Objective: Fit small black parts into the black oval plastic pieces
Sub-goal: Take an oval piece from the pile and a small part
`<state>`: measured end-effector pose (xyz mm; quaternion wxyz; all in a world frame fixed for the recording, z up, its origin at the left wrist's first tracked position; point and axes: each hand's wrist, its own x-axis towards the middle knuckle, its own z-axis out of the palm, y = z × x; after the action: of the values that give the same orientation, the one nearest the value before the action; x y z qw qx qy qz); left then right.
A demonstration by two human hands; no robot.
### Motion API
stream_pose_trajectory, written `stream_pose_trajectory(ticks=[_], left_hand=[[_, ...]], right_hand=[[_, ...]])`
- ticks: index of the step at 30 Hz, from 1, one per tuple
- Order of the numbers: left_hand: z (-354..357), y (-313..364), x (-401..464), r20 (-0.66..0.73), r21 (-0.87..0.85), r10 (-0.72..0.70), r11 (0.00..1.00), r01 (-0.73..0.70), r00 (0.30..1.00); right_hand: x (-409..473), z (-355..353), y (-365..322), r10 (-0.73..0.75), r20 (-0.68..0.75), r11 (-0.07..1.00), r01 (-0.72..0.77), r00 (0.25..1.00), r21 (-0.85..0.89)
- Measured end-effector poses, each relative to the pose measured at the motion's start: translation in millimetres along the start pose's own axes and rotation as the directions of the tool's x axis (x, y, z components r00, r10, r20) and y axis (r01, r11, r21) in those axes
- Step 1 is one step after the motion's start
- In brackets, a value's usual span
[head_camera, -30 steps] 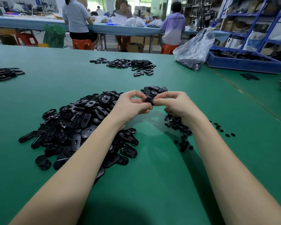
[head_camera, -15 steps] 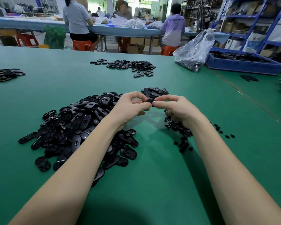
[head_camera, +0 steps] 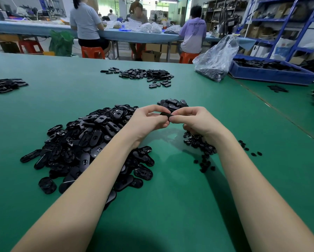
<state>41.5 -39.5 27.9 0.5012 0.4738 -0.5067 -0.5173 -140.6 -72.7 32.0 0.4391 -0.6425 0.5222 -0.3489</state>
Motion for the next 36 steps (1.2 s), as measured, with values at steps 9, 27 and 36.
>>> stream_pose_trajectory(ticks=[9,27,36], left_hand=[[2,-7,4,-0.059,0.089,-0.002,0.996,0.007,0.998],[2,-10,2,-0.027,0.104,0.014,0.995,-0.011,1.0],[3,-13,4,-0.085,0.167,0.029,0.986,-0.015,0.996]], right_hand=[[-2,6,-5,-0.044,-0.067,0.997,0.039,0.997,-0.066],[2,9,4,-0.113,-0.084,0.987,0.103,0.99,-0.123],[1,17,3,-0.173,-0.12,0.967,0.145,0.978,-0.208]])
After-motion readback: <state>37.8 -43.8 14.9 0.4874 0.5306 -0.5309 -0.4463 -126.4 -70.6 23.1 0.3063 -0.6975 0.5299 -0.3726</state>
